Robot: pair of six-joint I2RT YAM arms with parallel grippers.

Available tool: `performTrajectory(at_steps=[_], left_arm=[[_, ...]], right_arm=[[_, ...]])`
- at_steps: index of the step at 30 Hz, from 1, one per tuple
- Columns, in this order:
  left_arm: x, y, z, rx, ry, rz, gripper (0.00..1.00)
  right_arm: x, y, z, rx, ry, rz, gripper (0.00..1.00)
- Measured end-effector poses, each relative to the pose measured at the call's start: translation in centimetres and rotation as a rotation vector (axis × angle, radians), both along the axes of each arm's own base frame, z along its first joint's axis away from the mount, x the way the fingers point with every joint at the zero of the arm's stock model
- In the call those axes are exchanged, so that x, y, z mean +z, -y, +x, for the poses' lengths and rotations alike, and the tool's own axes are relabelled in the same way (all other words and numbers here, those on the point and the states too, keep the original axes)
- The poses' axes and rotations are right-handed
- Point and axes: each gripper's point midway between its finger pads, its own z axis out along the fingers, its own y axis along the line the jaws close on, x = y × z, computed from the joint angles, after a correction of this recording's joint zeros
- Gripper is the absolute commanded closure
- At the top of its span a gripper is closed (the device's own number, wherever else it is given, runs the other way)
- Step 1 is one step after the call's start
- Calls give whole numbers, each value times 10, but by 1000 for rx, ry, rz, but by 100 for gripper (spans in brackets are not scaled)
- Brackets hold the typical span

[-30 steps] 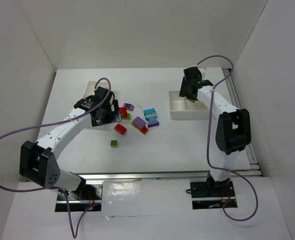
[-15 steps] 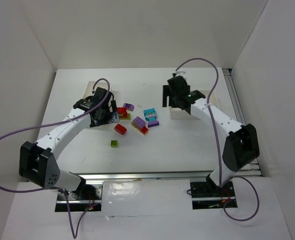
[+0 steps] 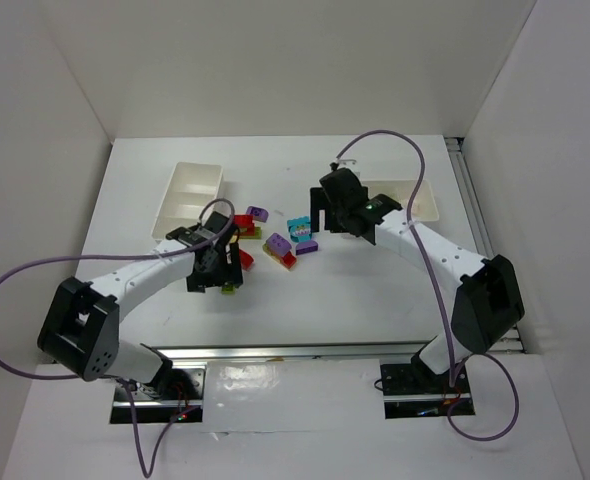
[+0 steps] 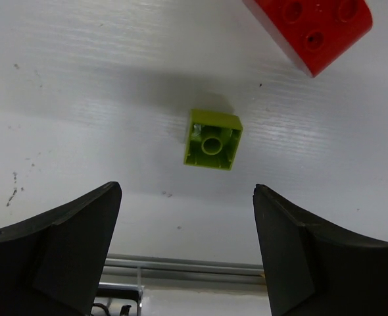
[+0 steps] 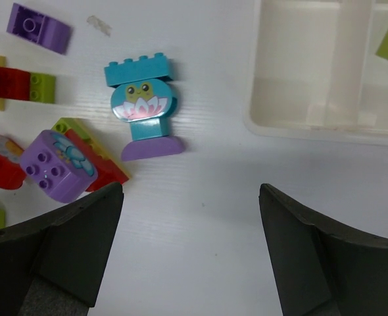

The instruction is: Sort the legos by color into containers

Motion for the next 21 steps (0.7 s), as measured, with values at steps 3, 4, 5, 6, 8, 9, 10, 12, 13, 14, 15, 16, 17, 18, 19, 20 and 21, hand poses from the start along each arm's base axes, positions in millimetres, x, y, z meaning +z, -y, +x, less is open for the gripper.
performTrajectory(at_steps=[3, 4, 5, 6, 8, 9, 10, 12, 13, 14, 15, 16, 17, 18, 19, 20, 21], left_arm=[[-8, 10, 4, -23, 10, -8, 12], [-10, 12, 5, -29, 10, -6, 14], [-13, 14, 6, -34, 10, -5, 16], [-16, 15, 7, -38, 8, -2, 20], [-24, 17, 9, -41, -2, 9, 26], [-28, 17, 9, -41, -9, 15, 28], [-31, 17, 10, -41, -17, 20, 33], [-37, 17, 11, -38, -25, 25, 43], [-38, 18, 11, -39, -27, 26, 48], [-39, 18, 12, -33, -26, 24, 58], [-39, 19, 13, -26, -23, 21, 63], [-39, 20, 14, -24, -19, 18, 66], [-39, 20, 14, -28, -17, 18, 68], [-38, 21, 14, -30, -15, 18, 73], [-37, 23, 13, -37, -14, 17, 73], [-34, 25, 13, -48, -11, 15, 76], [-29, 29, 13, -65, -6, 11, 76]], right_arm=[[0, 9, 5, -28, 4, -8, 9], [1, 12, 6, -34, 4, -10, 9], [1, 14, 7, -39, 6, -13, 9], [1, 15, 8, -42, 6, -15, 9], [1, 16, 8, -45, 5, -18, 9], [1, 16, 8, -45, 4, -18, 9], [1, 16, 7, -45, 4, -19, 9], [1, 17, 7, -48, 4, -22, 9], [1, 18, 7, -49, 5, -23, 9], [2, 18, 7, -50, 6, -24, 9], [3, 18, 7, -53, 10, -24, 9], [4, 19, 7, -56, 13, -24, 9], [5, 22, 8, -62, 15, -26, 9], [7, 23, 8, -66, 19, -28, 9], [8, 25, 8, -70, 21, -28, 9], [10, 27, 8, -76, 24, -27, 9], [11, 30, 9, -85, 28, -27, 9]])
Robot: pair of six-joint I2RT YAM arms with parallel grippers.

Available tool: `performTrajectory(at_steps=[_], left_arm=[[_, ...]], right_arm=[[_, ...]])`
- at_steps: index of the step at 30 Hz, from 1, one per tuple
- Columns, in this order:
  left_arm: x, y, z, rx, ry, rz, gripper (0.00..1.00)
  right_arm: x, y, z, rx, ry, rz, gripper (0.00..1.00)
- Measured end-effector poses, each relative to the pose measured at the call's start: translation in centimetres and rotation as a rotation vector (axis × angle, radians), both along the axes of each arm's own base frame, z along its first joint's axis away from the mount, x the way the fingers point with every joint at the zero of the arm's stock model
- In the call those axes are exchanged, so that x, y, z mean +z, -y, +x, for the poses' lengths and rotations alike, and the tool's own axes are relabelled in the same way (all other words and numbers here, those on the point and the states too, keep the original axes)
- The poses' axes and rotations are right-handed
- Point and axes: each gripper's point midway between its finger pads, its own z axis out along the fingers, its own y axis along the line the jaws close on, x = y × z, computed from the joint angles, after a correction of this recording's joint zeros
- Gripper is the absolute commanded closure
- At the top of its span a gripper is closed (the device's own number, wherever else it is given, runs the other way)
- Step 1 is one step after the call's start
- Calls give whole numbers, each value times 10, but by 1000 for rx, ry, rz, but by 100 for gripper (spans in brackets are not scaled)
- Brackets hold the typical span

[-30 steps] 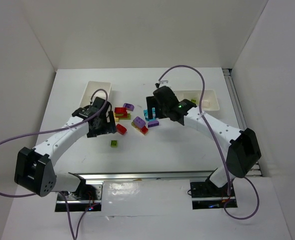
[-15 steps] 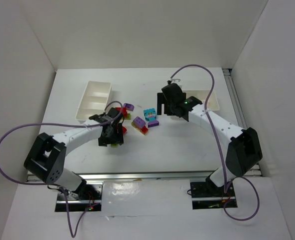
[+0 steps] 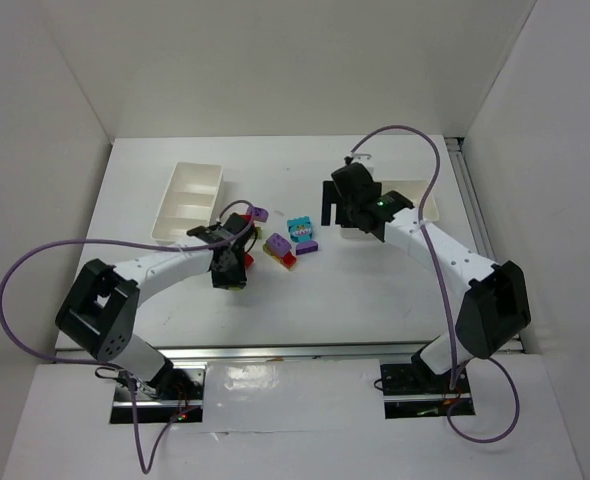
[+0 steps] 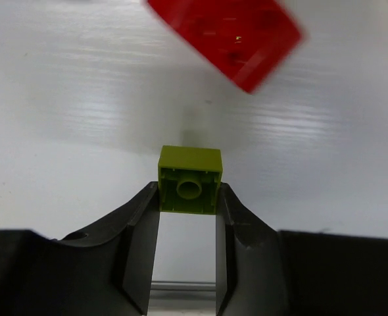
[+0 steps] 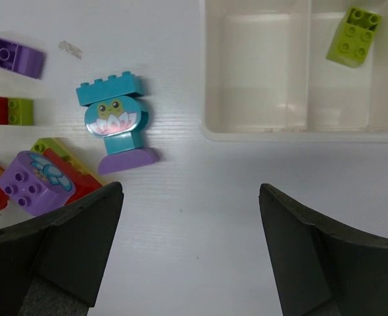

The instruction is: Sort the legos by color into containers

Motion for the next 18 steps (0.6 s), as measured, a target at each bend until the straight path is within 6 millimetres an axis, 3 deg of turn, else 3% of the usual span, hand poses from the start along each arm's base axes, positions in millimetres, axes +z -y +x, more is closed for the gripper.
performTrajectory(at_steps=[2, 5, 8, 12, 15, 18], left_arm=[[17, 14, 3, -56, 32, -25, 78], [62, 52, 13, -185, 116, -117, 78], [126, 105, 28, -342, 220, -283, 78], [195, 167, 57, -482, 329, -473, 83], [211, 213, 86, -555, 354, -567, 85], [196, 262, 117, -616, 321, -643, 85]], right_arm=[[3, 13, 4, -33, 4, 2, 9], [9, 43, 11, -127, 7, 18, 9], [21, 81, 13, -257, 42, 61, 9], [49, 130, -4, -437, 135, 142, 9], [69, 152, -13, -547, 204, 201, 9], [70, 163, -22, -628, 228, 243, 9]])
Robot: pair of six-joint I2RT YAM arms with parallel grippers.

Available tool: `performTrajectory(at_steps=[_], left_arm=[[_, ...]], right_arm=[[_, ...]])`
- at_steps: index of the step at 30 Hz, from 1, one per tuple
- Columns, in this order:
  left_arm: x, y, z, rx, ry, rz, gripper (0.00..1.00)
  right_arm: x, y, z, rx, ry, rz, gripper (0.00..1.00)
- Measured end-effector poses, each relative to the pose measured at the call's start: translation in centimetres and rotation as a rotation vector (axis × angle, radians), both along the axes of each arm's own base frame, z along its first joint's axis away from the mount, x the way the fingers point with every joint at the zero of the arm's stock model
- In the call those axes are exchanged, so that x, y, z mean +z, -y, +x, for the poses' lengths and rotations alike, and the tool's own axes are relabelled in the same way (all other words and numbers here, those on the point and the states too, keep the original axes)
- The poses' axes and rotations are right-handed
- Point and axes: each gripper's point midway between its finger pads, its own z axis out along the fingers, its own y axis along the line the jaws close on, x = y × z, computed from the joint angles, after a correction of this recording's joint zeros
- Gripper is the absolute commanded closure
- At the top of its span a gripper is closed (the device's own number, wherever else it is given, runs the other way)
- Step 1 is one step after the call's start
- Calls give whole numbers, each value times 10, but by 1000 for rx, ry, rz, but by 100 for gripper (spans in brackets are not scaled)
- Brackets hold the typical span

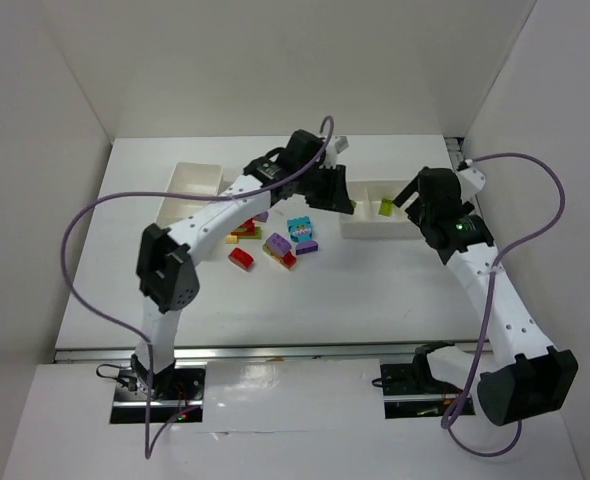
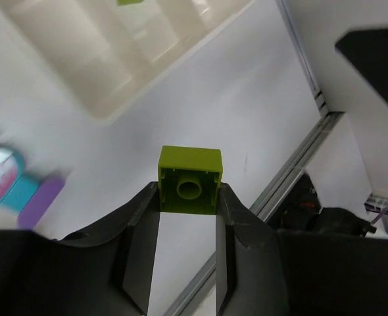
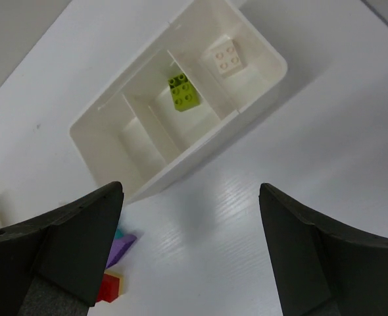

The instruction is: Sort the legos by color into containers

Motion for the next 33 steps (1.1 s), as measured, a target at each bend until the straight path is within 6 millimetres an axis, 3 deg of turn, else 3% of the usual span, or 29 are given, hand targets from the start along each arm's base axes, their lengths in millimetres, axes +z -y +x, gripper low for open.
performTrajectory(at_steps=[5, 8, 13, 17, 23, 24, 25, 26, 27, 28, 33], left_arm=[[-35, 55, 30, -85, -39, -51, 85], [-47, 79, 41, -113, -33, -98, 85], [-46, 99, 52, -98, -10, -179, 85], [-39, 114, 75, -56, 64, -248, 83], [-62, 125, 104, 33, 108, -274, 77], [-67, 125, 108, 46, 108, -273, 72], [-76, 125, 111, 60, 102, -263, 40], [-81, 124, 112, 67, 98, -257, 19], [-87, 125, 113, 70, 92, -251, 6], [-90, 125, 113, 70, 90, -249, 0], [-92, 127, 112, 53, 92, -256, 0]], right_arm=[[-20, 11, -25, -83, -27, 54, 9], [-17, 14, -35, -114, -10, 84, 9], [-6, 20, -46, -147, 47, 103, 9], [-1, 27, -54, -173, 65, 97, 9], [-8, 28, -57, -173, 29, 80, 9], [-9, 28, -56, -168, 23, 78, 9], [-11, 26, -56, -158, 15, 78, 9], [-12, 25, -55, -150, 10, 81, 9], [-14, 23, -55, -139, 2, 83, 9], [-15, 22, -54, -133, -5, 83, 9], [-24, 18, -49, -100, -43, 66, 9]])
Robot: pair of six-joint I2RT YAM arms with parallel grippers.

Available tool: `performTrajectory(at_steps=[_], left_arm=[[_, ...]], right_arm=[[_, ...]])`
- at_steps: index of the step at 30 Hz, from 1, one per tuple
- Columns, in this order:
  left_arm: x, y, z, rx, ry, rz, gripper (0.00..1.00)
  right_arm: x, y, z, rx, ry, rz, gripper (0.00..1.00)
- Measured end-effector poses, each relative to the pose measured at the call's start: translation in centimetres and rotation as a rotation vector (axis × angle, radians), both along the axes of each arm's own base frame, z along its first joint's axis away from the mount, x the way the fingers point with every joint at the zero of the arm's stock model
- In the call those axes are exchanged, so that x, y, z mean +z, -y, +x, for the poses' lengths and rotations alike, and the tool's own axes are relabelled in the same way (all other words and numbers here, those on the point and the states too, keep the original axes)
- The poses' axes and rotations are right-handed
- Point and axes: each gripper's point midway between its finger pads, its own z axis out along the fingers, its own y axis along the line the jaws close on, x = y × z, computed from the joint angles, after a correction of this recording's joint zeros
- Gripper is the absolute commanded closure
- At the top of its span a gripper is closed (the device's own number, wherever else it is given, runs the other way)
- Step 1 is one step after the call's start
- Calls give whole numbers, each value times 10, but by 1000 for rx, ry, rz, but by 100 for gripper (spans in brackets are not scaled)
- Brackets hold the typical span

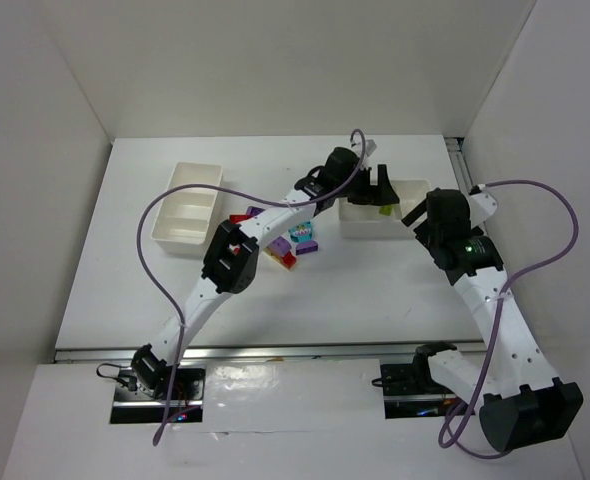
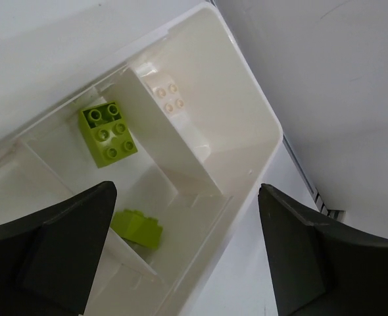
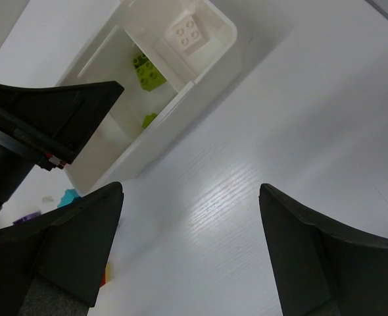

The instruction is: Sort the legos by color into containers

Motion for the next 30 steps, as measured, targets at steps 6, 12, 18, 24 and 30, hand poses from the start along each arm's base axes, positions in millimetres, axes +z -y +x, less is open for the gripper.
performTrajectory(at_steps=[6, 12, 18, 24, 30], left_arm=[[15, -2, -9, -45, 15, 4, 0], [79, -57, -44, -19, -22, 51, 0], [148, -192, -53, 269, 69, 186, 0], [152, -315, -70, 551, 77, 351, 2], [115, -420, -66, 755, -78, 466, 5]], right_arm=[[0, -2, 5, 24, 0, -14, 12], [7, -12, 10, 109, 31, -12, 12], [6, -60, 26, 398, 41, 18, 12], [-39, -184, 41, 907, -136, -66, 7], [-67, -266, 48, 1155, -224, -180, 10]])
